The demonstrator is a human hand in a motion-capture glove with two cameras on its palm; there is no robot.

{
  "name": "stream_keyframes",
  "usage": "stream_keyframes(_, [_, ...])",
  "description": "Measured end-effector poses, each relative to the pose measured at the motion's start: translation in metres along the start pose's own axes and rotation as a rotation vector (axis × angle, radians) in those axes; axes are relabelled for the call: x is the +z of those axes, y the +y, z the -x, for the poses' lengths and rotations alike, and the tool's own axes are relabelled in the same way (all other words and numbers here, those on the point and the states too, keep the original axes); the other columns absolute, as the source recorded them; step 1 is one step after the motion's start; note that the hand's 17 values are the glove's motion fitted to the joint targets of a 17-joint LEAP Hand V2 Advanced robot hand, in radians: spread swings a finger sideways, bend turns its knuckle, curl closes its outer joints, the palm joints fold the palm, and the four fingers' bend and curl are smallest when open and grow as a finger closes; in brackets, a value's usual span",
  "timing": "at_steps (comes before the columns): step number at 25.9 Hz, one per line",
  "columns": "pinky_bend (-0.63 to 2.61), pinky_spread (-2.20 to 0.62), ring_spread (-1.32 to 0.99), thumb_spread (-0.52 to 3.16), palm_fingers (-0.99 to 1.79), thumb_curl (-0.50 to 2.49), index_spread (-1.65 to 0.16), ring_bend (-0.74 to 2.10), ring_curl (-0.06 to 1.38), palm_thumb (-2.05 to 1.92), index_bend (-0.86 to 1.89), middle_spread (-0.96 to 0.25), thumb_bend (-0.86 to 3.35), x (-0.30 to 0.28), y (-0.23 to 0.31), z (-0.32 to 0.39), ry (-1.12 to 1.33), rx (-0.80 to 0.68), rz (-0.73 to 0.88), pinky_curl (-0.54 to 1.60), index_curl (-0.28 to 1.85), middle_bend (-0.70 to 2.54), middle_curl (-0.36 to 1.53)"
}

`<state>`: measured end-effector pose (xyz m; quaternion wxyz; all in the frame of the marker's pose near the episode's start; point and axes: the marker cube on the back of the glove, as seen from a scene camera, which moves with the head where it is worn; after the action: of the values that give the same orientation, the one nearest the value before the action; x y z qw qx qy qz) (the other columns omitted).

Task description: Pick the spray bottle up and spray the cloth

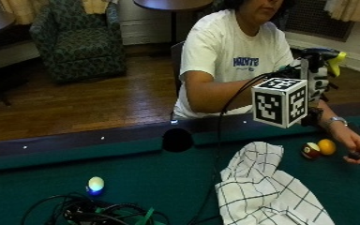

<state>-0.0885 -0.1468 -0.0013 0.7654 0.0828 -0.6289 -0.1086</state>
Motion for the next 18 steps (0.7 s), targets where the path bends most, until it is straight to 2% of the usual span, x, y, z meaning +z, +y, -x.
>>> stream_keyframes(9, [0.52, -0.29, -0.21, 0.37, 1.37, 0.87, -0.28, 0.77, 0.49, 0.95, 0.35, -0.20, -0.03, 0.033, -0.021, -0.035, 0.085, -0.083, -0.034, 0.43, 0.68, 0.66, 0.58])
stream_keyframes(18, [0.53, -0.30, -0.21, 0.34, 1.37, 0.87, -0.28, 0.77, 0.50, 0.95, 0.36, -0.20, -0.03, 0.052, -0.042, -0.130, 0.174, 0.000, -0.115, 0.44, 0.68, 0.66, 0.58])
